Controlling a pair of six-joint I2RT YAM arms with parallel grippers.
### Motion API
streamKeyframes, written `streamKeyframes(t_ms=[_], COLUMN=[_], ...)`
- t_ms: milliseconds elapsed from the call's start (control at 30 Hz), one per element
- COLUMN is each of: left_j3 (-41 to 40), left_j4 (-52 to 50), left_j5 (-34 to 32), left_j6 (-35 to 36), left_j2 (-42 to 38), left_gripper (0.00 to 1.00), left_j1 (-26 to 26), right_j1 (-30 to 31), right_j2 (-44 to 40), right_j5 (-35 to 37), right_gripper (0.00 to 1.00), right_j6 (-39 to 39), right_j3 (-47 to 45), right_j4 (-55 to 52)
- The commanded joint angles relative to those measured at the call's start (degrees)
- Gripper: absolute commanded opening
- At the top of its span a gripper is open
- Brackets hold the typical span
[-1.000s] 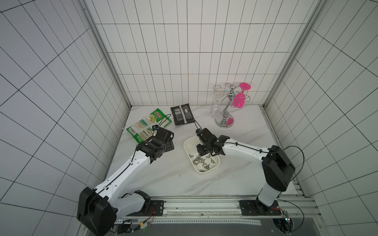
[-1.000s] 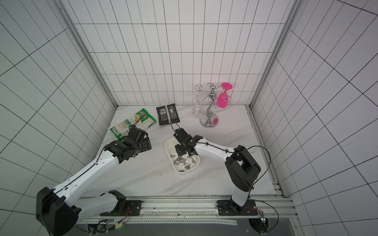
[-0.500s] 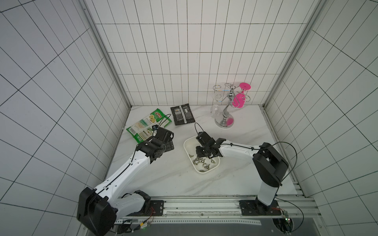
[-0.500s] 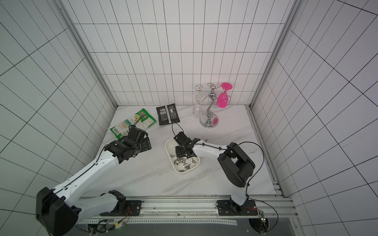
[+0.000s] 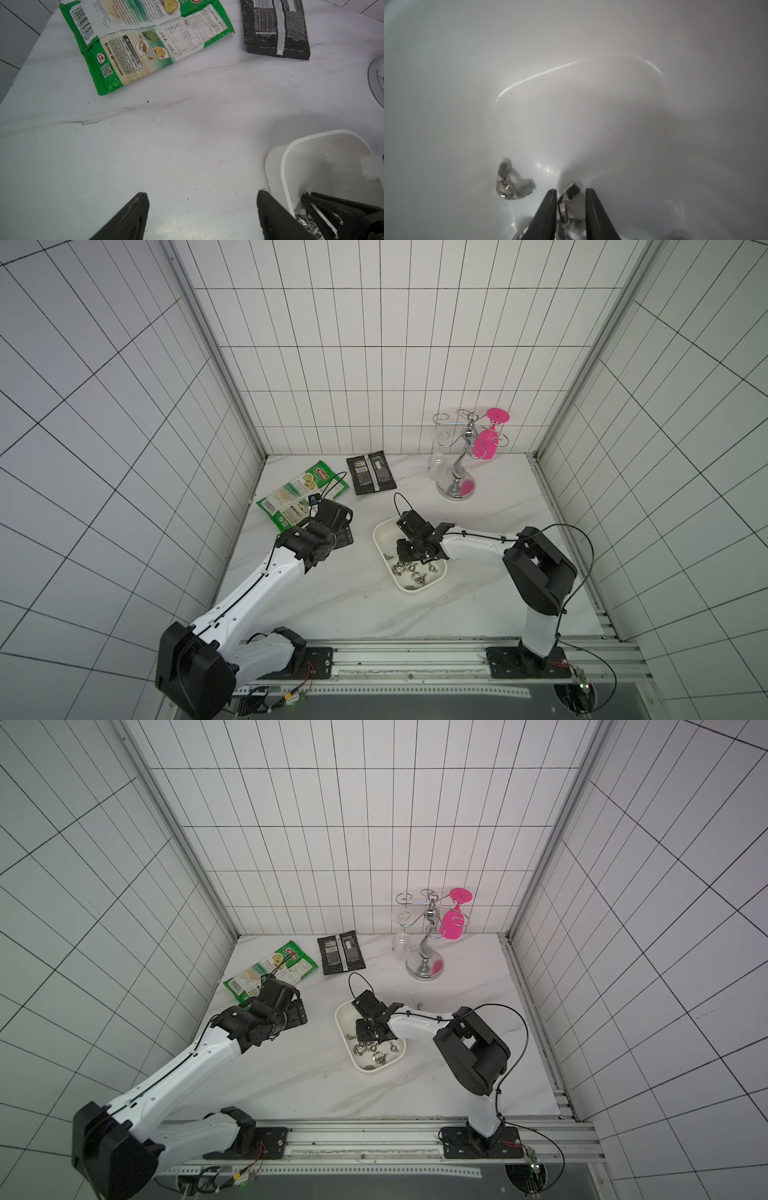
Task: Take out the wing nut from the storage box
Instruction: Pick up the wing nut from the storage box.
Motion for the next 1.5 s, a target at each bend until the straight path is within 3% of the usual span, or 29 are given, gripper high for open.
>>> streamKeyframes(t_ms=[0, 833, 1133, 1333, 1467], left_j3=[-0.22, 0.13, 0.55, 1.13, 1.35], left_j4=[0.24, -0.07, -0.02, 0.07, -0.01], left_j5=[-0.97, -0.97, -0.62, -0.27, -0.55], left_j6=[-0.04, -0.3, -0.35, -0.48, -0.41], left_j2=[-0.94, -1.36, -1.16, -0.57, -0.36], left_gripper=[0.85, 0.85, 0.85, 0.85, 0.85], left_j1=[-0.15, -0.13, -0.17, -0.17, -0.18], right_j1=[0.11, -1.9, -2.68, -2.55, -2.45], right_j2=[1.45, -2.52, -7.24, -5.94, -3.9], right_j5=[-0.35, 0.43, -0.03, -6.49, -6.69], right_gripper=[0.28, 0.11, 0.27, 0.34, 0.38], right_j6=[0.7, -1.14, -9.06, -15.29, -16.61], right_j3=[-0.48, -1.4, -2.86, -2.68, -1.85], right_j4=[0.01, 0.3, -1.47, -2.63, -3.5])
